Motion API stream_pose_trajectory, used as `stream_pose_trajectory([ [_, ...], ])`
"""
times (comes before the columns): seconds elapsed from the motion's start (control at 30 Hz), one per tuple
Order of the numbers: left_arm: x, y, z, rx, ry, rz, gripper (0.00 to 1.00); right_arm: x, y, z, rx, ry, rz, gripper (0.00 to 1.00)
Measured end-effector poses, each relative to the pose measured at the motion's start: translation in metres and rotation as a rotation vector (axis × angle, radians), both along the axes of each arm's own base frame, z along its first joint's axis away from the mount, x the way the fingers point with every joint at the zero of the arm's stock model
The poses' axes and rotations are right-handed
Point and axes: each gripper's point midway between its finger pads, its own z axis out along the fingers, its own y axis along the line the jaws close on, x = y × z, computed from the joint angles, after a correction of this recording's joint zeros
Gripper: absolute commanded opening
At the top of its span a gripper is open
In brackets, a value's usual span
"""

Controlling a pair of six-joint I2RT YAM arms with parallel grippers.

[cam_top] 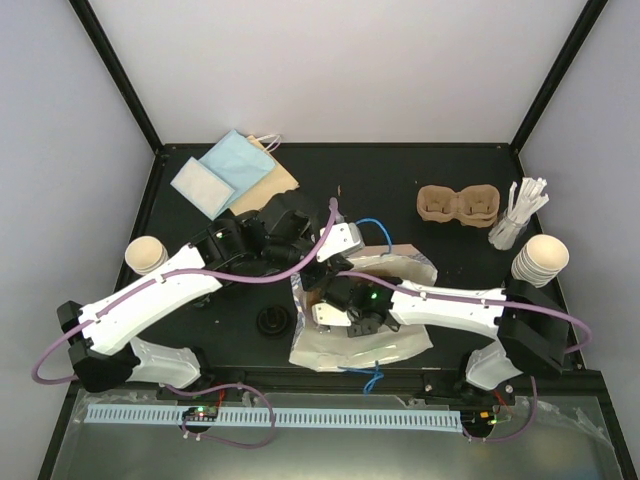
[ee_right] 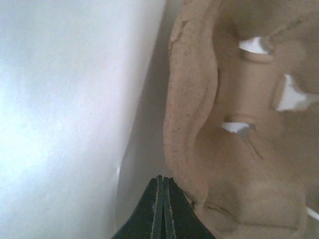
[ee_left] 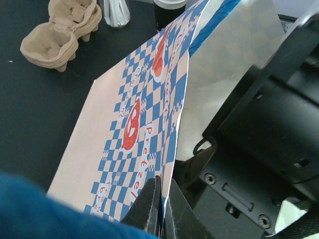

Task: Pack the takeout coffee

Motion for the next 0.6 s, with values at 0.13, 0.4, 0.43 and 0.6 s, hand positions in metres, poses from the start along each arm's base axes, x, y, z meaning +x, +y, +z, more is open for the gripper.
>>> stream_pose_trajectory([
  [0.13, 0.002, 0.001, -0.005, 0.017, 0.009, 0.013, 0.01, -0.009, -0.005, 0.007, 0.013, 0.035, 0.004, 0.01],
  [0.4, 0.007, 0.001, -0.010, 0.012, 0.013, 0.033, 0.02, -0.020, -0.009, 0.020, 0.052, 0.069, 0.015, 0.05],
  [0.43, 0.008, 0.002, -0.010, 0.012, 0.014, 0.035, 0.01, -0.021, -0.009, 0.020, 0.054, 0.074, 0.017, 0.05],
  [0.6, 0.015, 0.005, -0.011, 0.009, 0.029, 0.055, 0.02, -0.028, -0.007, 0.024, 0.069, 0.111, 0.030, 0.05],
])
